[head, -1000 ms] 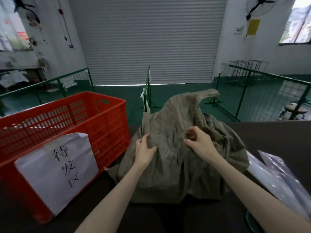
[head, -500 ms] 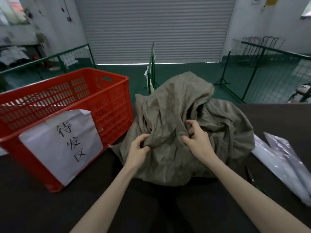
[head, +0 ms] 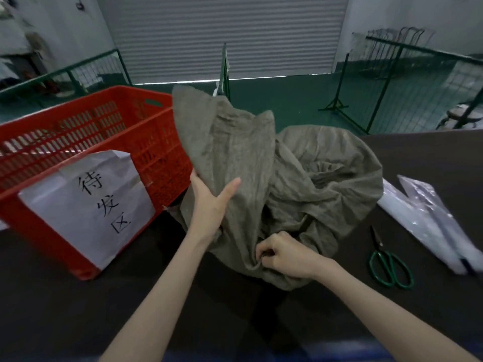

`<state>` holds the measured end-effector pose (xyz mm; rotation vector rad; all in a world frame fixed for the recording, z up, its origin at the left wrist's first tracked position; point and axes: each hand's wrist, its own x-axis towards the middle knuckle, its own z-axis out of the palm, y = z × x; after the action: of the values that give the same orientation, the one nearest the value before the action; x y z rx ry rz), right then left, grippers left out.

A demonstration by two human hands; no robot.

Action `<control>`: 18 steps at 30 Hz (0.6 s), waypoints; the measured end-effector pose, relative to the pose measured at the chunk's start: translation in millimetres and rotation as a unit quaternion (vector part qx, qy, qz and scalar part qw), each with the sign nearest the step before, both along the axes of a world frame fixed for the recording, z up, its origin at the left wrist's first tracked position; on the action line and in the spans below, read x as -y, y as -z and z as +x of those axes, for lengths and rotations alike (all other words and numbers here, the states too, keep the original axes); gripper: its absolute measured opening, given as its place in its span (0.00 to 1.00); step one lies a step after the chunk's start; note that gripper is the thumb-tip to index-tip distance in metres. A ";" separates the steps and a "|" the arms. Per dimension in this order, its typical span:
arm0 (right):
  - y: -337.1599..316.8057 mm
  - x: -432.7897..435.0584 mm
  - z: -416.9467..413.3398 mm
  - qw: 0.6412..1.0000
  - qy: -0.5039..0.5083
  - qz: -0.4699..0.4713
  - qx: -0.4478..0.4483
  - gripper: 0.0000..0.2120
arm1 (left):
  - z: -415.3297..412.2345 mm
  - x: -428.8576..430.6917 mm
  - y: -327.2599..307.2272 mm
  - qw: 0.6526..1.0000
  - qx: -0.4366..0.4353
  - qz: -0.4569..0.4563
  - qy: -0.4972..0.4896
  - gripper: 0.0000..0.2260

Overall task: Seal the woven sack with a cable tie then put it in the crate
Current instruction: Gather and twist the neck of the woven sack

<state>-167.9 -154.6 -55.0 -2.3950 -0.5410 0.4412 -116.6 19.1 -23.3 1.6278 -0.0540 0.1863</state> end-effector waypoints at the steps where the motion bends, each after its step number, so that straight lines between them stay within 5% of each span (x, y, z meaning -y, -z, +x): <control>1: 1.0 -1.6 -2.3 1.000 -0.015 -0.004 -0.007 0.07 | 4.1 3.5 -2.8 1.000 0.008 0.019 -0.013 0.48; 4: 0.5 -1.0 -11.2 0.999 -0.041 -0.013 -0.032 0.06 | 11.7 9.7 -2.7 0.998 0.007 0.063 -0.012 0.47; 9: -6.0 10.2 -20.6 1.000 -0.006 0.007 -0.026 0.07 | 7.4 2.7 21.3 0.980 0.043 0.192 -0.011 0.23; 15: -24.4 12.9 -19.2 0.986 0.078 0.128 0.079 0.07 | -14.9 -5.9 50.4 0.978 0.026 0.203 0.044 0.20; 18: -33.7 5.9 -19.4 0.942 0.146 0.252 0.167 0.06 | -26.5 -7.4 65.9 0.976 0.039 0.195 0.085 0.21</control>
<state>-187.3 -160.4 -21.3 -2.0047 -0.3743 -0.2222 -143.1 26.5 -89.2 1.9956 -0.3054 0.1130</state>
